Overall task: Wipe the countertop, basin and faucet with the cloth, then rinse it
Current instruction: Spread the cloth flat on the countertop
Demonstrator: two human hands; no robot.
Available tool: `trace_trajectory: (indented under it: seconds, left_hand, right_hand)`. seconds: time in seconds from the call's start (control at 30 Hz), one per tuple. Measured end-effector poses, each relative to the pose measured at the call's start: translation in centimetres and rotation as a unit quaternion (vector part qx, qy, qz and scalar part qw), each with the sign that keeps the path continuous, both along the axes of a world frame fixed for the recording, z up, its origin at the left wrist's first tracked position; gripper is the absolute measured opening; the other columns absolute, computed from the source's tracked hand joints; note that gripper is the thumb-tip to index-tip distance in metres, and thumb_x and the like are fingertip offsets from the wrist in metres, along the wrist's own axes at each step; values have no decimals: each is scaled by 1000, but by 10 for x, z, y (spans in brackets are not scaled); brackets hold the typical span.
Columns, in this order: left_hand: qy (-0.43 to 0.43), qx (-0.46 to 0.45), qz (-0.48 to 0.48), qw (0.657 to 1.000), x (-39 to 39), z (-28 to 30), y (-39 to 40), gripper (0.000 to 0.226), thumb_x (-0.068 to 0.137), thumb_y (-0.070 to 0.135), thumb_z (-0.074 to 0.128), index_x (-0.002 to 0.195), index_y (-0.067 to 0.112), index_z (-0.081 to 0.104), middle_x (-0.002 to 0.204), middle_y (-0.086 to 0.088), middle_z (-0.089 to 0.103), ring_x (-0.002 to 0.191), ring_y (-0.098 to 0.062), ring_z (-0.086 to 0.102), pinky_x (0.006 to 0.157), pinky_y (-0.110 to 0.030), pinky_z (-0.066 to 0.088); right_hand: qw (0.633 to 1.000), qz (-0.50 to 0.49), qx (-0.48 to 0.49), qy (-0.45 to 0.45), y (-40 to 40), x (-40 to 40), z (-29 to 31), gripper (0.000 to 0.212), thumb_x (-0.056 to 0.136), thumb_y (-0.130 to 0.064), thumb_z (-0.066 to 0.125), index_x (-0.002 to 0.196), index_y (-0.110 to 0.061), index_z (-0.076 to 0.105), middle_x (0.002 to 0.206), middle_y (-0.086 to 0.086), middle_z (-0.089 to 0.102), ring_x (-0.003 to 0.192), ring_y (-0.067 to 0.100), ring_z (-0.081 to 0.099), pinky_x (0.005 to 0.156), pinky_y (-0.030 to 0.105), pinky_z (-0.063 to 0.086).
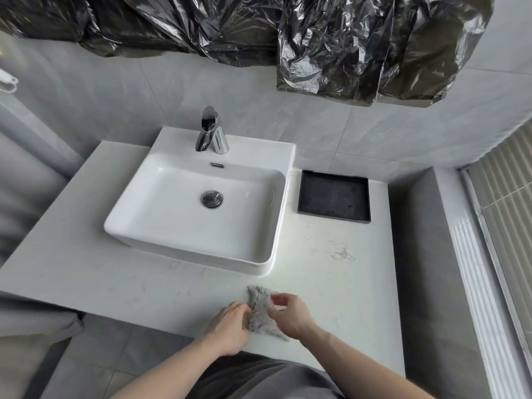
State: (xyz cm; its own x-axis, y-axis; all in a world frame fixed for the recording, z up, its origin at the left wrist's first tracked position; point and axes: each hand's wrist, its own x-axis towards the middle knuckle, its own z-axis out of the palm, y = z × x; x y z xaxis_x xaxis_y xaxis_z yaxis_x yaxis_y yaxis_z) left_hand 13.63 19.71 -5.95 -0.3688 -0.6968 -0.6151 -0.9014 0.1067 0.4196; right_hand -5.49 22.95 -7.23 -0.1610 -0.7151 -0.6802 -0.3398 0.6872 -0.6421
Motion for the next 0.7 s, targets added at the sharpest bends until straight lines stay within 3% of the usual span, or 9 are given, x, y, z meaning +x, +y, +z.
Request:
trace_trajectory:
  seconds: [0.1, 0.2, 0.27, 0.33, 0.37, 0.47, 0.57, 0.7]
  left_hand:
    - [-7, 7, 7, 1000, 3, 2, -1, 52, 87, 14, 50, 138, 26, 51, 145, 9, 47, 131, -13, 48, 109, -28, 40]
    - [-12, 5, 10, 1000, 3, 3, -2, 51, 87, 16, 51, 137, 27, 51, 144, 10, 47, 130, -13, 49, 107, -28, 40]
    - [-12, 11, 11, 1000, 2, 3, -3, 50, 88, 16, 53, 137, 27, 50, 144, 10, 47, 130, -13, 49, 108, -27, 39]
    - [-12, 16, 12, 1000, -1, 4, -5, 48, 88, 17, 54, 136, 27, 51, 143, 9, 47, 130, -13, 49, 108, -27, 39]
    - [-12, 14, 11, 1000, -2, 4, -6, 47, 88, 19, 55, 135, 27, 51, 142, 9, 48, 129, -14, 50, 108, -27, 39]
    - [-7, 7, 11, 1000, -7, 7, -11, 45, 89, 22, 58, 133, 26, 53, 140, 9, 49, 128, -13, 51, 107, -26, 39]
    - [9, 12, 22, 1000, -12, 9, -15, 46, 88, 23, 56, 134, 28, 53, 140, 10, 48, 128, -12, 51, 108, -25, 39]
    - [50, -8, -13, 999, -23, 16, -21, 48, 88, 26, 54, 135, 32, 49, 140, 17, 46, 127, -6, 50, 109, -27, 41]
  right_hand:
    - [994, -10, 11, 107, 13, -12, -9, 55, 87, -24, 64, 141, -20, 53, 139, 1, 55, 112, 19, 64, 98, 32, 52]
    - [988, -39, 56, 135, 23, -21, -20, 70, 84, -28, 66, 147, -14, 38, 139, 7, 49, 125, 26, 54, 103, 38, 48]
    - [989, -66, 79, 104, 24, -20, -24, 70, 85, -32, 68, 143, -11, 37, 120, 4, 62, 111, 22, 60, 83, 32, 55]
    - [988, -97, 95, 77, 18, -16, -23, 59, 87, -32, 71, 135, -13, 42, 102, -1, 66, 86, 15, 64, 58, 21, 46]
    - [987, -108, 101, 69, 15, -15, -23, 50, 87, -31, 71, 128, -14, 48, 99, -1, 67, 81, 14, 64, 55, 20, 44]
    - [987, -125, 92, 41, 8, -13, -15, 16, 82, -20, 68, 97, -14, 68, 79, -1, 70, 67, 15, 64, 57, 23, 49]
    - [993, -114, 19, 28, 5, -17, 6, 9, 76, -20, 63, 74, -13, 57, 63, -4, 54, 58, 16, 47, 52, 28, 40]
    - [994, -76, -68, 36, 7, -38, 46, 11, 84, -17, 59, 81, -9, 54, 68, -5, 56, 59, 11, 46, 55, 25, 40]
